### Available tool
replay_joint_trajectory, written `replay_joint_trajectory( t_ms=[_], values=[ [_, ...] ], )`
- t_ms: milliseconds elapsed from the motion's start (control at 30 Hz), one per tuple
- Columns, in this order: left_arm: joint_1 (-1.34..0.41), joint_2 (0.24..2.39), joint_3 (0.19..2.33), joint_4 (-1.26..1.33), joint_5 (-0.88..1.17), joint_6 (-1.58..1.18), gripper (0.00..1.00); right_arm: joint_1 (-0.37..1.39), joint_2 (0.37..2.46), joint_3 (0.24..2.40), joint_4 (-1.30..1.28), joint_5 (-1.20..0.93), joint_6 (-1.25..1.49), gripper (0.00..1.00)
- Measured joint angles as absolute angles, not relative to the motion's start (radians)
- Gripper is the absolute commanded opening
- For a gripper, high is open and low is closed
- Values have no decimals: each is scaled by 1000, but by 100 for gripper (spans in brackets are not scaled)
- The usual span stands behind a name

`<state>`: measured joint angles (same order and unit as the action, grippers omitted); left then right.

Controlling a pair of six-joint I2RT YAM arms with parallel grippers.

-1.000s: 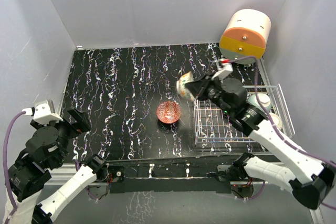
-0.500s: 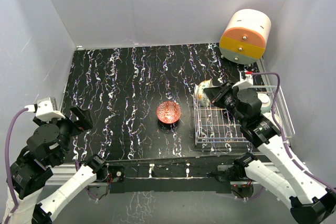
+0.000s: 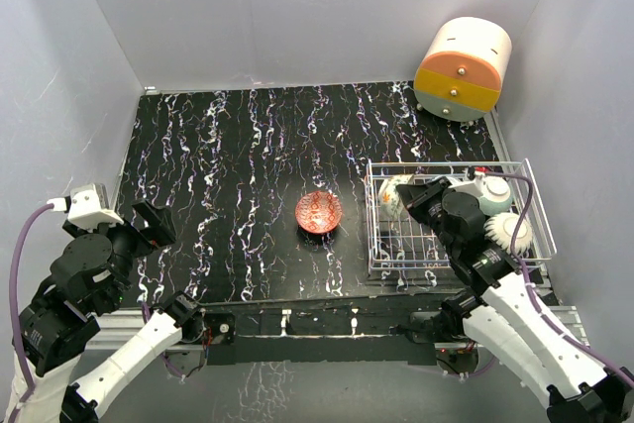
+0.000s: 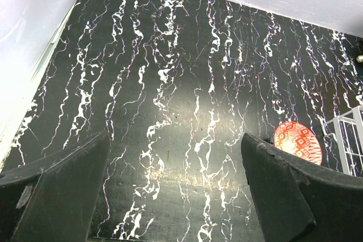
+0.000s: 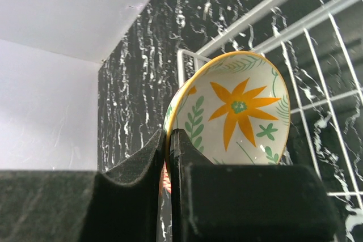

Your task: Load the bowls into the dish rack

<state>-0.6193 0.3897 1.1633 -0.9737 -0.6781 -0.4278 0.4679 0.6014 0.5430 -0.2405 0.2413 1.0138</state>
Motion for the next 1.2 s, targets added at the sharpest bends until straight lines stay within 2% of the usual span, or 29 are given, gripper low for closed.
replay_joint_trajectory(
  t_ms=[267, 567, 800, 1200],
  values=[
    [-619, 390, 1163, -974, -677, -427, 97, 460, 524, 406, -220, 304, 1096, 8],
    [-619, 391, 1163, -974, -673, -427, 97, 452, 503, 270, -67, 324, 1157, 8],
    [-619, 398, 1163, -974, -673, -427, 97, 436, 486, 242, -26, 347, 1208, 8],
    [-619, 411, 1163, -972, -667, -421, 97, 423, 311, 121, 3, 360, 1337, 8]
  ],
)
